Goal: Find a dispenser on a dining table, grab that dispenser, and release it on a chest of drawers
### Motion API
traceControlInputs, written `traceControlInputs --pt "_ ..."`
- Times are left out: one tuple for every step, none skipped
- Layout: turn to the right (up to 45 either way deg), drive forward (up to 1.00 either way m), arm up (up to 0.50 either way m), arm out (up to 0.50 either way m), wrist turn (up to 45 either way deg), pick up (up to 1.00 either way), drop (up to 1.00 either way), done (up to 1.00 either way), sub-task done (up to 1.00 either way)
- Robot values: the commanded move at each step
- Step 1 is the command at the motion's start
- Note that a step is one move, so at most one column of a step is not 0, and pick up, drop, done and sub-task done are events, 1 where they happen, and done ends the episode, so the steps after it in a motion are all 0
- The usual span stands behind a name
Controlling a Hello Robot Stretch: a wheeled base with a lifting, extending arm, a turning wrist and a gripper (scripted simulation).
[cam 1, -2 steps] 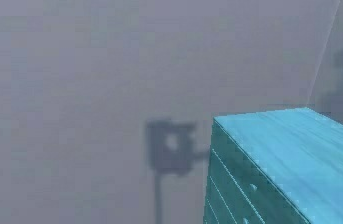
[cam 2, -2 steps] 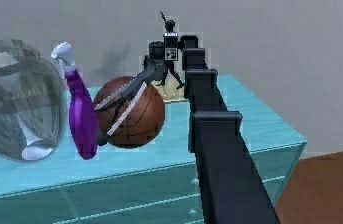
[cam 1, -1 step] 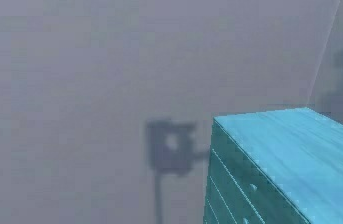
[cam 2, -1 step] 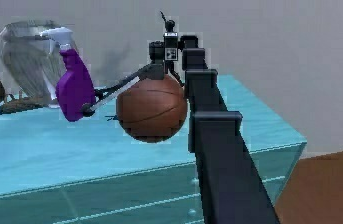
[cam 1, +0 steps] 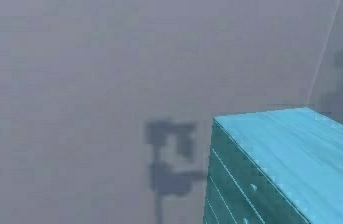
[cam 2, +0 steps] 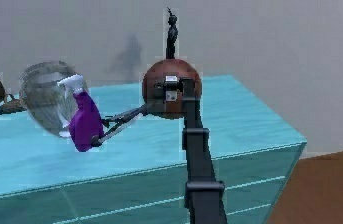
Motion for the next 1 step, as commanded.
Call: traceControlInputs --pt "0.0 0.00 0.00 0.00 0.0 0.00 1.00 0.00 0.00"
